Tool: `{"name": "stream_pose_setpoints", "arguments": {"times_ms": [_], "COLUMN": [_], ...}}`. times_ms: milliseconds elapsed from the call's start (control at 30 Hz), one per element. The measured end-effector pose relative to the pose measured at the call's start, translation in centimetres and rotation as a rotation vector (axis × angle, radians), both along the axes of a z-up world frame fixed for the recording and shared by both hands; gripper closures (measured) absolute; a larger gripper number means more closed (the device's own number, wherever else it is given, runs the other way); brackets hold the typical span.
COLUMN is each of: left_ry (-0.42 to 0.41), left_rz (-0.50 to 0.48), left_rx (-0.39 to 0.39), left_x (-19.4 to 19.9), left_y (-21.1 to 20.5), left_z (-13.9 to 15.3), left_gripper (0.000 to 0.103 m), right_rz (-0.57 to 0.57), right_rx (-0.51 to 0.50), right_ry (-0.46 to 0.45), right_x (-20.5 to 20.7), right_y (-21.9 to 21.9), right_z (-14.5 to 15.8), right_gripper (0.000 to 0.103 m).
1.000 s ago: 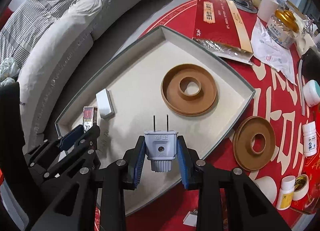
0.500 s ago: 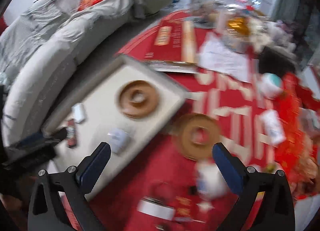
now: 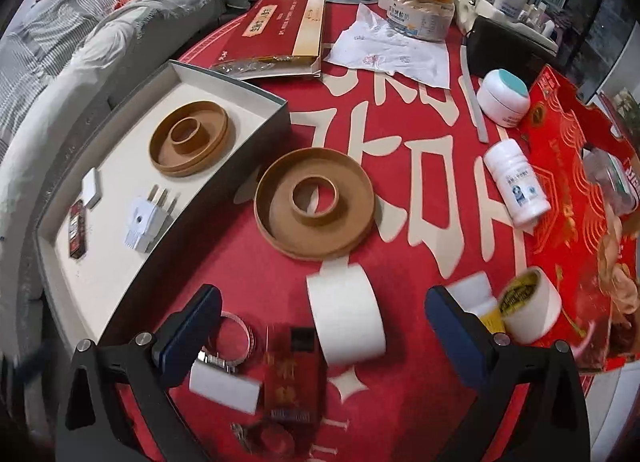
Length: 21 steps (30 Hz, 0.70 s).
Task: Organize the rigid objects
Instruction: 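Grasp the white tape roll with the right tool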
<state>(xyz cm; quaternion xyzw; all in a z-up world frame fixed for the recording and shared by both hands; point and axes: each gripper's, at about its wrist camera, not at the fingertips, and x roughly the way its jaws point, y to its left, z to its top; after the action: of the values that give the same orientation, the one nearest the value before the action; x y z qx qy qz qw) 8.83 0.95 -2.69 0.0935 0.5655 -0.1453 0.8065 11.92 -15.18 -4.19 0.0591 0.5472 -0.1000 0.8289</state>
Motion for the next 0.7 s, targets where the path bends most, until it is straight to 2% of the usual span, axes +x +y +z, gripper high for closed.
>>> {"name": "stream_pose_setpoints", "arguments": {"times_ms": [67,133,167,233,367,467,533,700], "left_ry": [0.013,0.021,0.023,0.028,0.035,0.038,0.023,0.024], "left_rz": [-0.001,0.002,0.002,-0.003,-0.026,-0.059,-0.083,-0.104], "left_rx": [-0.006,-0.008,-0.010,-0.006,-0.003,-0.008,0.000,0.013], "left_x": [-0.3,-0.4,-0.6,-0.8,-1.4,-2.2,-2.9,-3.7], "left_y": [-0.2,-0.4,-0.4,-0.7,-1.9,-3.5,-4.9,-8.3], "left_z": [-0.2,-0.3,-0.4,-0.5,-0.9,-0.9,-0.9,-1.9], "left_gripper": [0.000,0.000,0.000,0.000,0.000,0.000,0.000,0.000], "right_rz": [-0.014,-0.059,-0.076,-0.091,-0.051,-0.055,-0.101,-0.213], "right_rx": [0.035,0.063,0.073,0.101,0.122,0.193,0.227,0.222], "right_ry": [0.037,0.093,0.104,0.099,0.125,0.142,0.136,0.110], "right_x": [0.5,0.3,0.0,-1.5,-5.6,-9.1,-11.8,-16.8], "right_y": [-0.3,-0.9,-1.1,-1.6,-1.0,-1.3,-2.3,-4.9], "right_z": [-0.9,-2.1,-2.4,-2.5,-2.5,-2.6,-2.5,-1.9], "right_gripper": [0.048,0.069,0.073,0.073,0.073,0.073,0.073,0.073]}}
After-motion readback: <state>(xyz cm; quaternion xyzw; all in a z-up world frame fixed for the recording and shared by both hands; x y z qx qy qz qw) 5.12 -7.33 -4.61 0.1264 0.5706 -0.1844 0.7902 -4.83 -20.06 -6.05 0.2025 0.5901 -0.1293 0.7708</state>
